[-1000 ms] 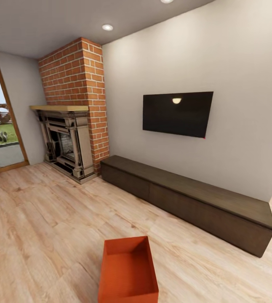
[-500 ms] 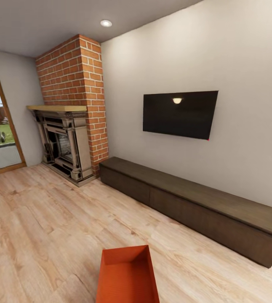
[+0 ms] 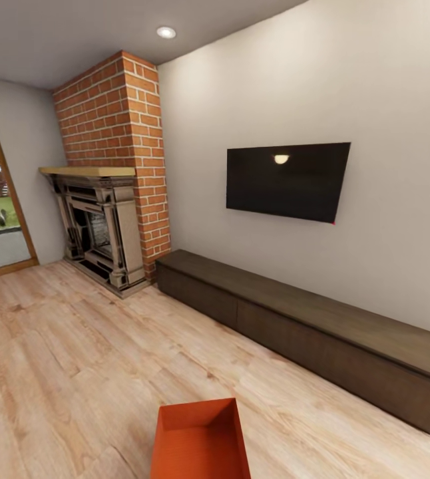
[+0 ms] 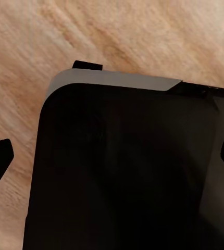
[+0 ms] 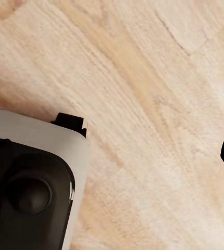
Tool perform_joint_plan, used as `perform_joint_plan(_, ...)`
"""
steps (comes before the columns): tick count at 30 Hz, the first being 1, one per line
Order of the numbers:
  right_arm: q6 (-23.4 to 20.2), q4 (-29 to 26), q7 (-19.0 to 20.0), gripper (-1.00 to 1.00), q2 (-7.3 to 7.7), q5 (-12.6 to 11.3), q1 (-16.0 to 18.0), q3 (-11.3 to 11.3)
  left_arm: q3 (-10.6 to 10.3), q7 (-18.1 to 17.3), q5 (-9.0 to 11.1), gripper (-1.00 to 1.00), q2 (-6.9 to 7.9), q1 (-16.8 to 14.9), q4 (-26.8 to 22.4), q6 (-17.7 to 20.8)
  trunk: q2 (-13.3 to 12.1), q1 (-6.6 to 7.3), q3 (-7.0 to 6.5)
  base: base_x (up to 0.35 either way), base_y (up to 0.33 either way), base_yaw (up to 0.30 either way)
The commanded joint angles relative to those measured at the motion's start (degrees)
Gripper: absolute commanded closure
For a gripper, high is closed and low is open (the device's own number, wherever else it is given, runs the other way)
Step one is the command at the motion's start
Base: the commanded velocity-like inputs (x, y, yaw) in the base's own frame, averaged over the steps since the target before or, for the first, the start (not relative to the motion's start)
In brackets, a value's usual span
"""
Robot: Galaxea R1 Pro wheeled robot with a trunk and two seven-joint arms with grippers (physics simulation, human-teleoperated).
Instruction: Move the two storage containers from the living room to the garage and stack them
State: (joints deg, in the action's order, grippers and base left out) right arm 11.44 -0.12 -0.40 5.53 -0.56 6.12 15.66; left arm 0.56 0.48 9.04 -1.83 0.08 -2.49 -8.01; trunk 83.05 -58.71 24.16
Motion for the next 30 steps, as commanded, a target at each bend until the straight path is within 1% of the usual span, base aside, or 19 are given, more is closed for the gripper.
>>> perform_joint_plan(1,0.2,0.0,0.0,-1.00,0.01,-0.1,0.0,0.3,0.0,0.0,0.4,-1.00,-0.02,0.0,-0.1,-0.1,0.0,-0.02,0.05,0.158,0.000,0.000)
perform_joint_plan(11,0.2,0.0,0.0,-1.00,0.05,-0.1,0.0,0.3,0.0,0.1,0.3,-1.00,-0.02,0.0,-0.1,-0.2,0.0,-0.02,0.05,0.135,0.000,0.017)
perform_joint_plan(20,0.2,0.0,0.0,-1.00,0.09,-0.1,0.0,0.3,0.0,0.1,0.4,-1.00,0.00,0.0,-0.1,-0.2,0.0,-0.02,0.05,0.017,0.000,0.189)
perform_joint_plan(30,0.2,0.0,0.0,-1.00,0.09,-0.1,0.0,0.3,0.1,0.1,0.4,-1.00,0.07,0.0,-0.1,-0.2,0.0,-0.02,0.05,0.001,0.000,0.034)
